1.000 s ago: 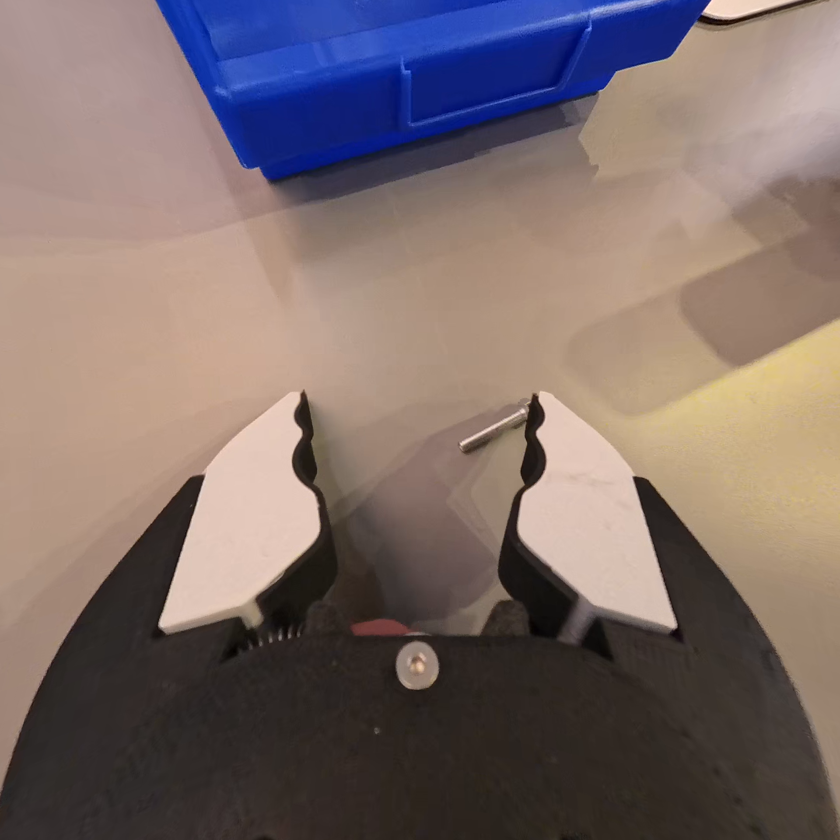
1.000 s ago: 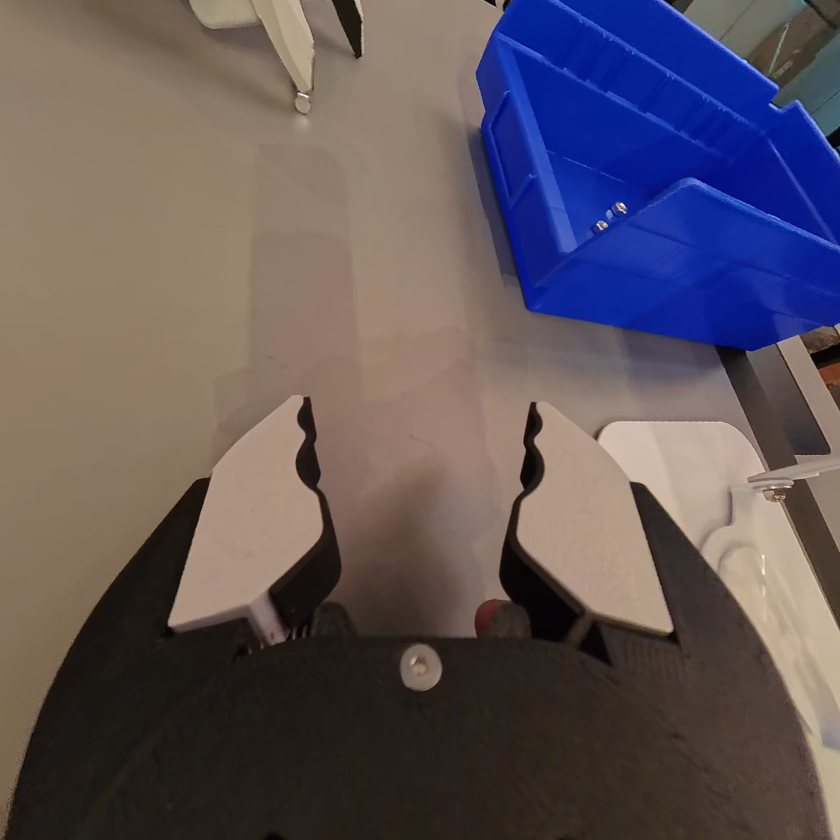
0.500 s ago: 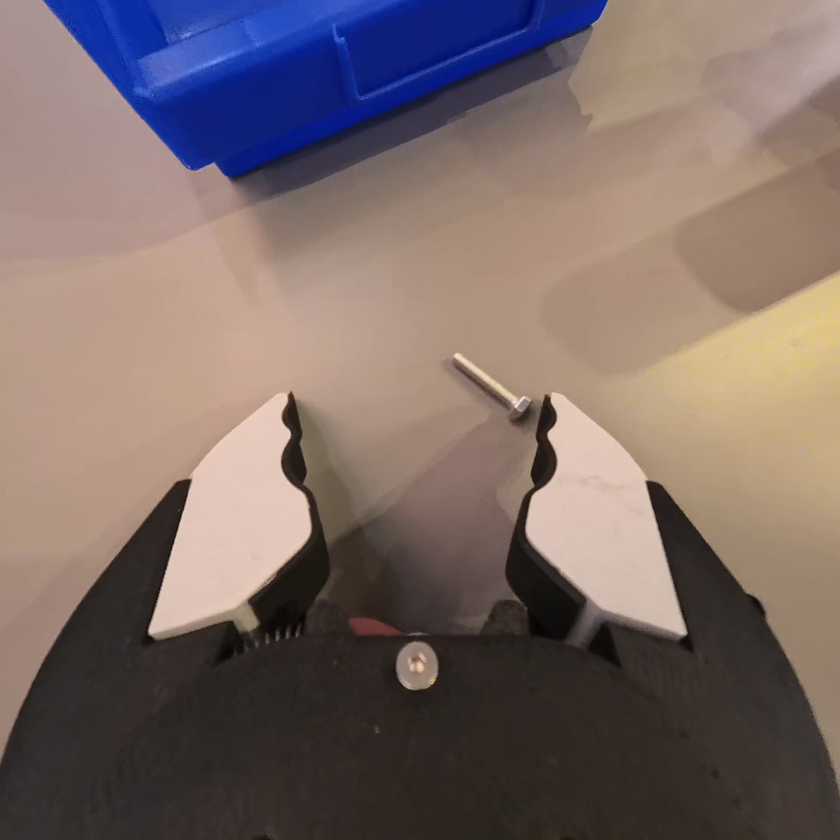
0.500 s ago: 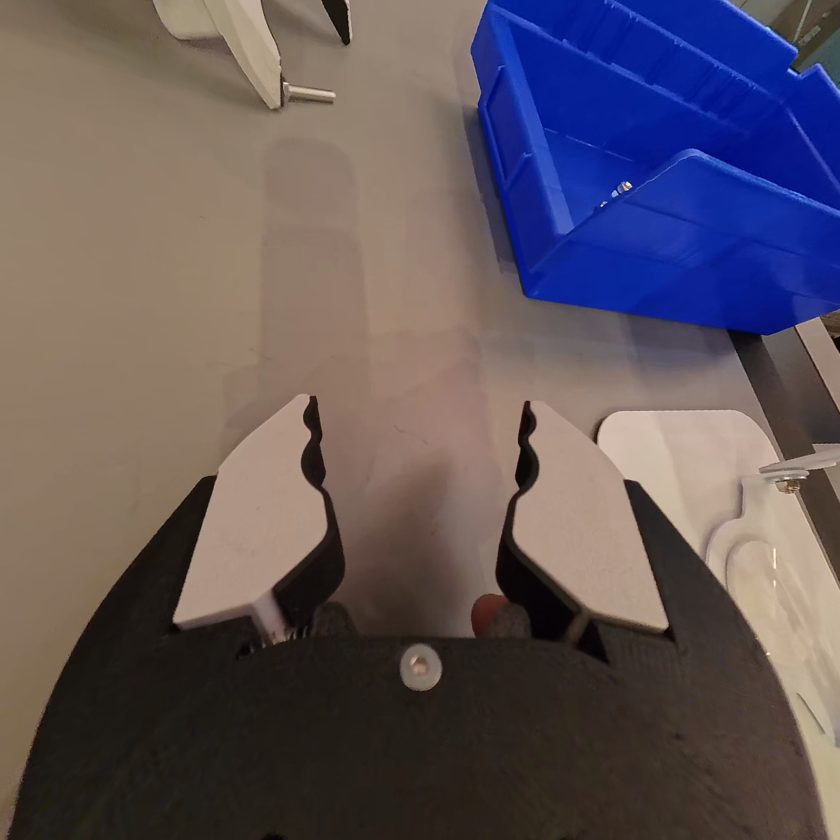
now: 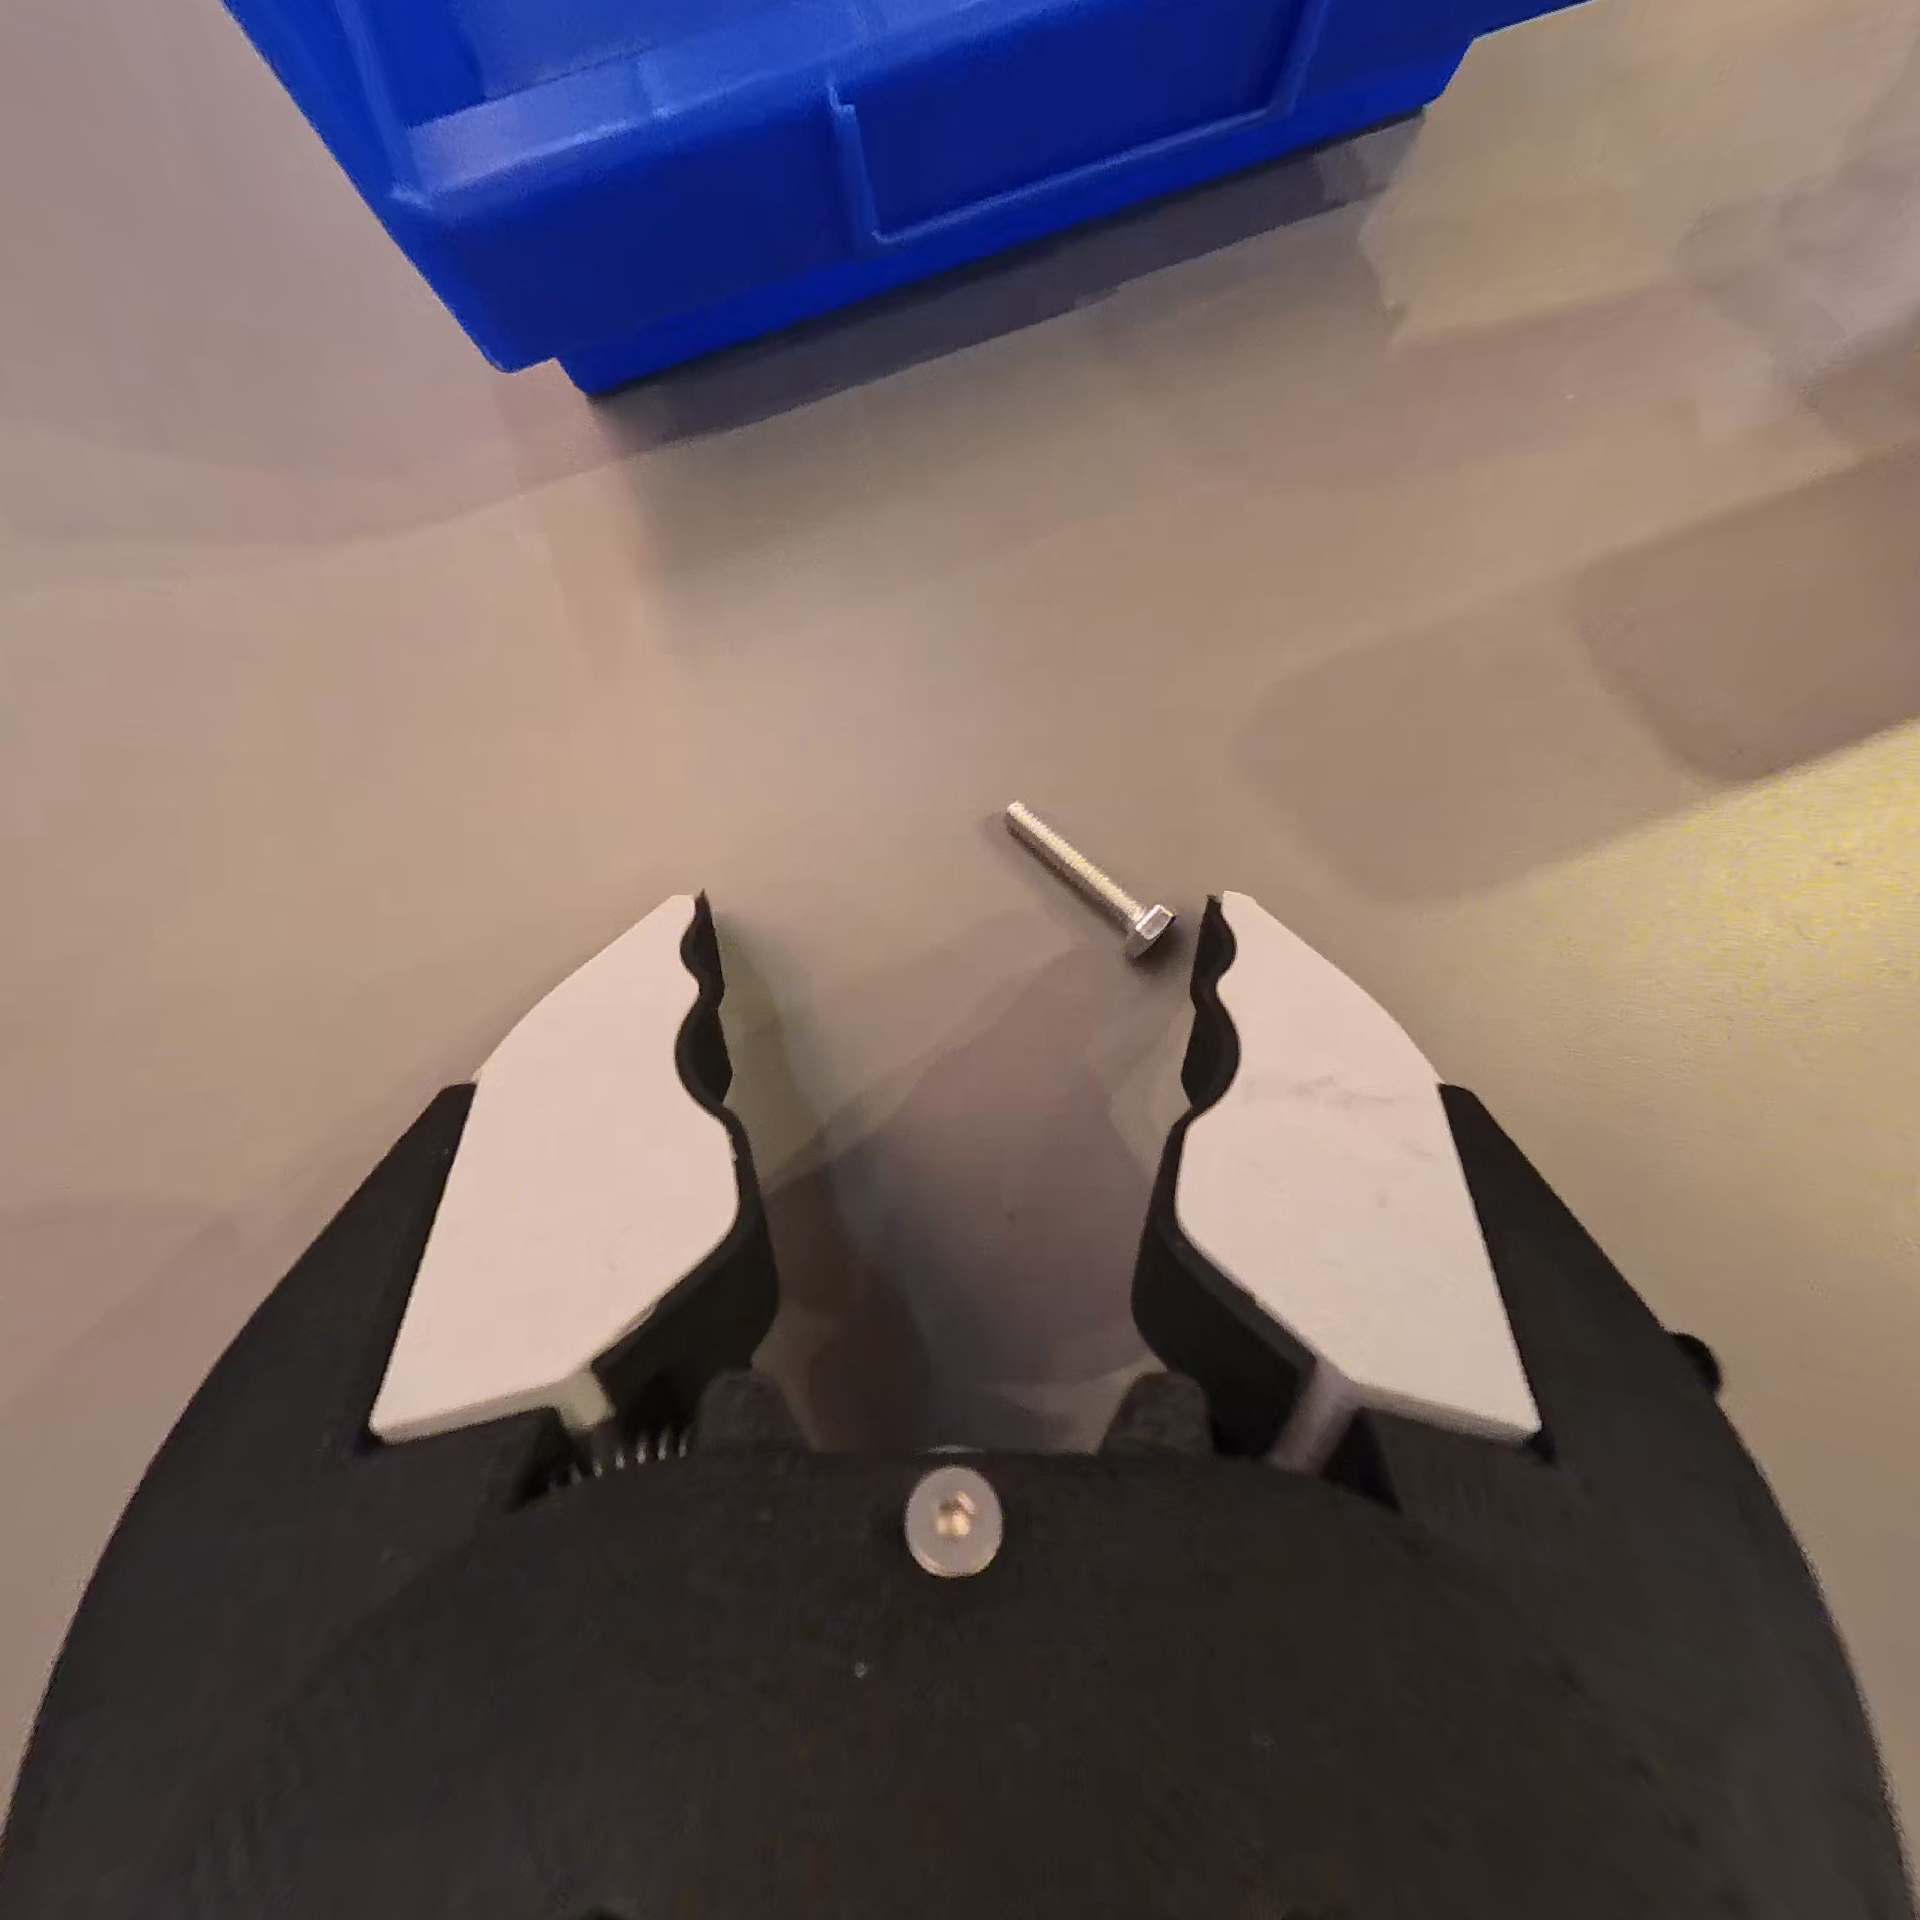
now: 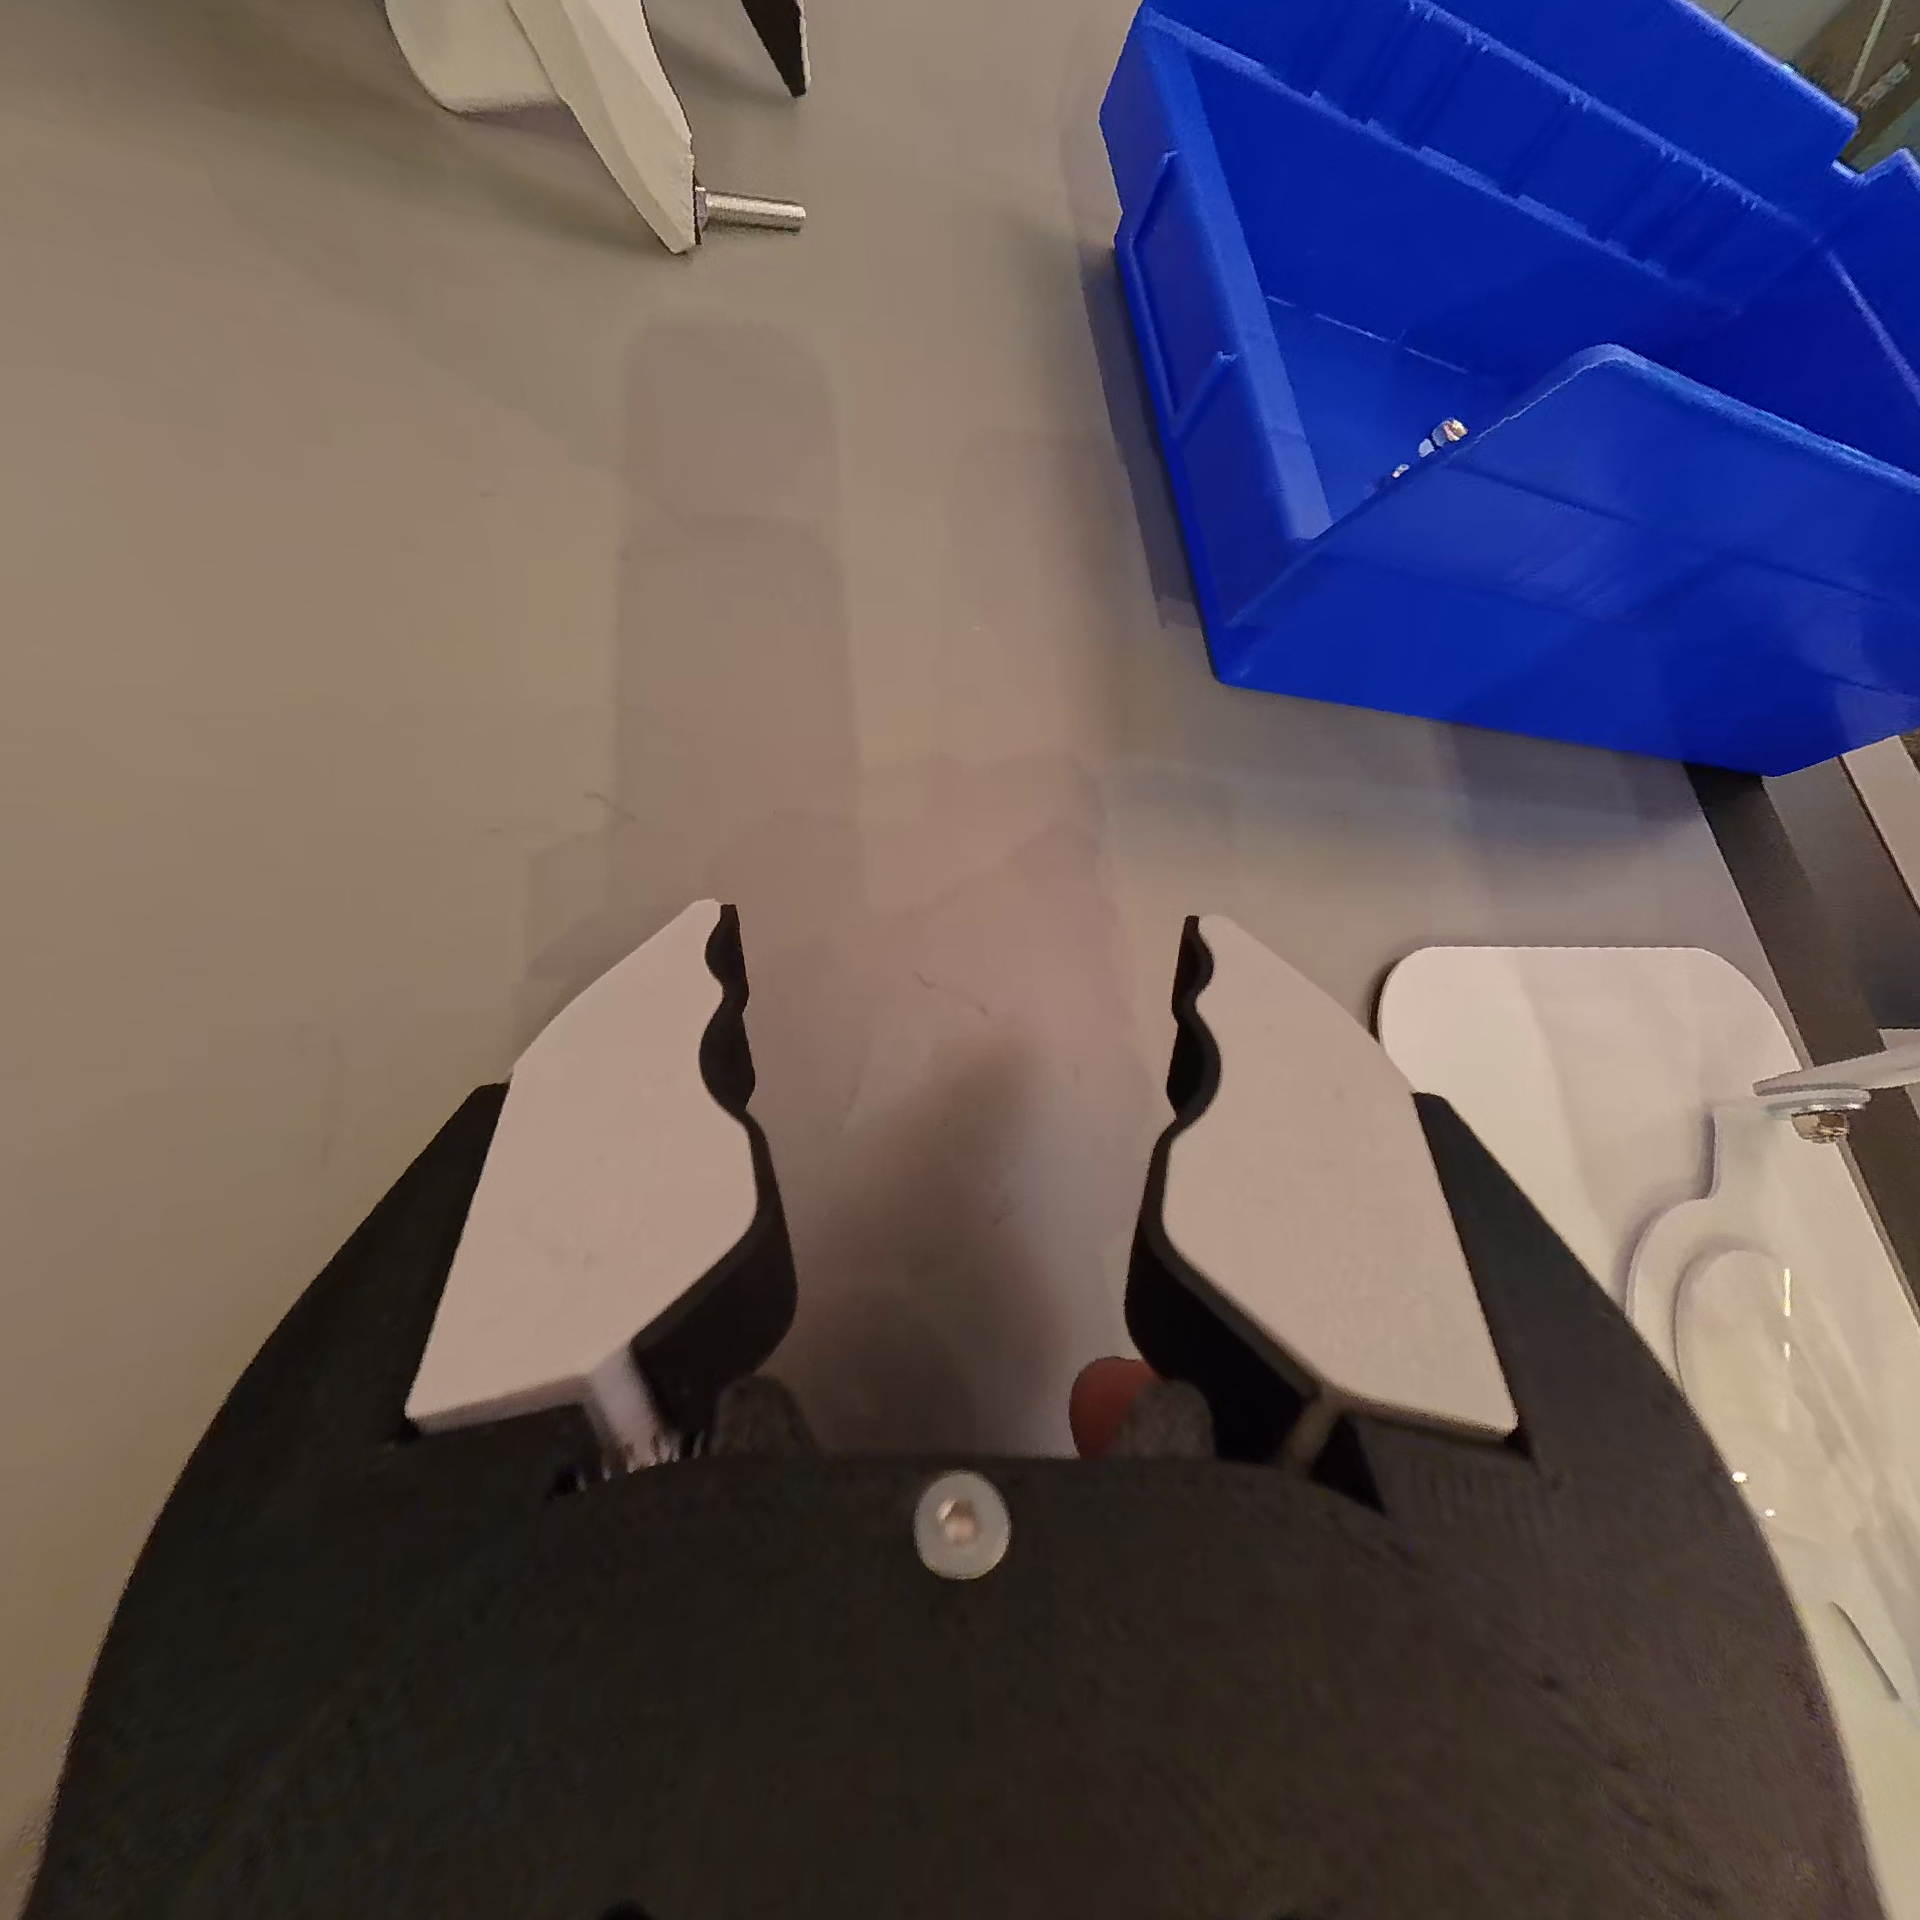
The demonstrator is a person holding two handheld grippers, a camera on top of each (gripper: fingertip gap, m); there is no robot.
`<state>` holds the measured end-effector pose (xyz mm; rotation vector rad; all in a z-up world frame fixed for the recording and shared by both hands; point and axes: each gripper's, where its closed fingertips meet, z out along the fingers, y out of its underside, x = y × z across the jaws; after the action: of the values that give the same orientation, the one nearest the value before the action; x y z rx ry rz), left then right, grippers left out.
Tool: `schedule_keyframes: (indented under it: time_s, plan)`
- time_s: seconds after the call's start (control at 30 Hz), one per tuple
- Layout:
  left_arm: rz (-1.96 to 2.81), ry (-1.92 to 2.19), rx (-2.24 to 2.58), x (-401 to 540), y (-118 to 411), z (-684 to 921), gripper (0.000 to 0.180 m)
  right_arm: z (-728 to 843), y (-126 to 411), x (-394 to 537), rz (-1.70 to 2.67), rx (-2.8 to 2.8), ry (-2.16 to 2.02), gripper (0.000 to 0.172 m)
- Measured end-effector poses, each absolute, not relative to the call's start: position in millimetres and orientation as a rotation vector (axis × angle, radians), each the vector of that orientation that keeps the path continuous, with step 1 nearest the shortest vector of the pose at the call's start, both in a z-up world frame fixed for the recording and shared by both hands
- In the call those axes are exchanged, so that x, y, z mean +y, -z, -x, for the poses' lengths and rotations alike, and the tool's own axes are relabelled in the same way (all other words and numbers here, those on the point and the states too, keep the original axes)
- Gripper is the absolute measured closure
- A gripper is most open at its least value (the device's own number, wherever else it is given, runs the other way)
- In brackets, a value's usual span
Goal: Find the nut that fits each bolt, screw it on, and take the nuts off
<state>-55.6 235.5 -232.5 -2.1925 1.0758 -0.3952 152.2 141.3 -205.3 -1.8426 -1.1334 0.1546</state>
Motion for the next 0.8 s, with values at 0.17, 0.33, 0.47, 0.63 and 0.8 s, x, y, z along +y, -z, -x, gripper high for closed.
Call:
schedule_keyframes:
  time_s: [0.17, 0.33, 0.47, 0.63, 0.8]
  plan:
    - [2.206, 0.403, 1.068, 236.6, 233.3, 57.7, 0.09, -152.0, 205.4, 141.0, 1.841, -1.136, -0.156, 0.092]
    - [2.23, 0.393, 1.035, 238.1, 234.5, 61.3, 0.082, -152.0, 205.5, 141.0, 1.843, -1.137, -0.158, 0.092]
    - [2.236, 0.393, 1.018, 237.3, 234.7, 61.8, 0.083, -152.0, 205.7, 140.9, 1.844, -1.138, -0.161, 0.092]
    - [2.24, 0.388, 1.01, 237.7, 234.9, 63.4, 0.081, -152.0, 205.9, 141.0, 1.846, -1.138, -0.163, 0.092]
    - [2.253, 0.362, 0.975, 239.8, 235.2, 67.9, 0.076, -151.9, 206.0, 141.0, 1.846, -1.139, -0.164, 0.092]
